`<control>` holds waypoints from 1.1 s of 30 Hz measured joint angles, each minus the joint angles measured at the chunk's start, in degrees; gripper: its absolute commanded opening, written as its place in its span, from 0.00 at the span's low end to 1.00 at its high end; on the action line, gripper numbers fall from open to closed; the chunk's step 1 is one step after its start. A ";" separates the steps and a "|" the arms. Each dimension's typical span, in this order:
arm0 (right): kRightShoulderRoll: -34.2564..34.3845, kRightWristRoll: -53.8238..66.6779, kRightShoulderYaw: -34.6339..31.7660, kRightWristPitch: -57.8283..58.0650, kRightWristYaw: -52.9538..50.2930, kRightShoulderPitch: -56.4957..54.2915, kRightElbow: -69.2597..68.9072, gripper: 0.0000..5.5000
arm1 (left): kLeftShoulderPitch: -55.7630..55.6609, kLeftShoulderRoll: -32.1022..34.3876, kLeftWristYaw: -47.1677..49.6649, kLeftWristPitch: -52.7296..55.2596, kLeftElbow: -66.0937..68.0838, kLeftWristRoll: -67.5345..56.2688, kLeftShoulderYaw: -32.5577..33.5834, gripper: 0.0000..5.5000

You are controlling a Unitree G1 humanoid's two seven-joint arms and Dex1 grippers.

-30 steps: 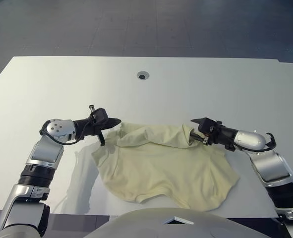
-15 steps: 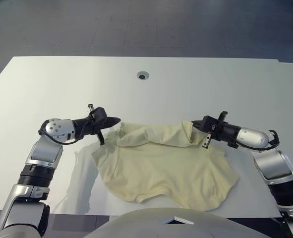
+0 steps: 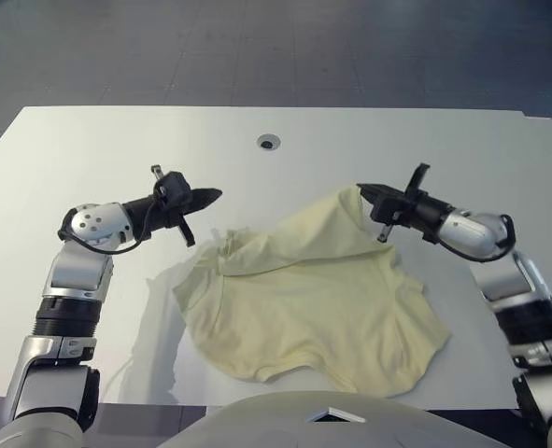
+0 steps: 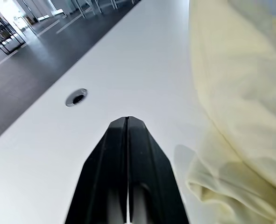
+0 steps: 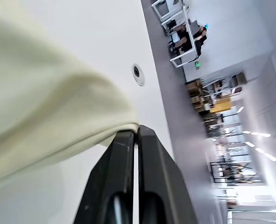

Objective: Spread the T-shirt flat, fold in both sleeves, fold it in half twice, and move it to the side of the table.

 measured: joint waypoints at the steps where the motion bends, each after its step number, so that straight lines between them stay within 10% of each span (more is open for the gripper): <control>1: 0.23 -3.20 1.22 -2.76 -2.97 -3.33 5.06 0.00 | -0.93 -0.21 0.59 -0.37 0.39 -0.13 0.61 0.00; 14: 8.17 -29.98 17.73 -4.07 -37.79 -32.99 58.90 0.00 | 4.29 -0.57 -5.82 -0.45 -3.61 -2.37 -2.18 0.00; 33: 5.91 -20.18 11.64 3.89 -32.30 -32.01 64.41 0.49 | 9.74 0.91 -10.82 -5.52 -2.57 9.33 -17.37 0.00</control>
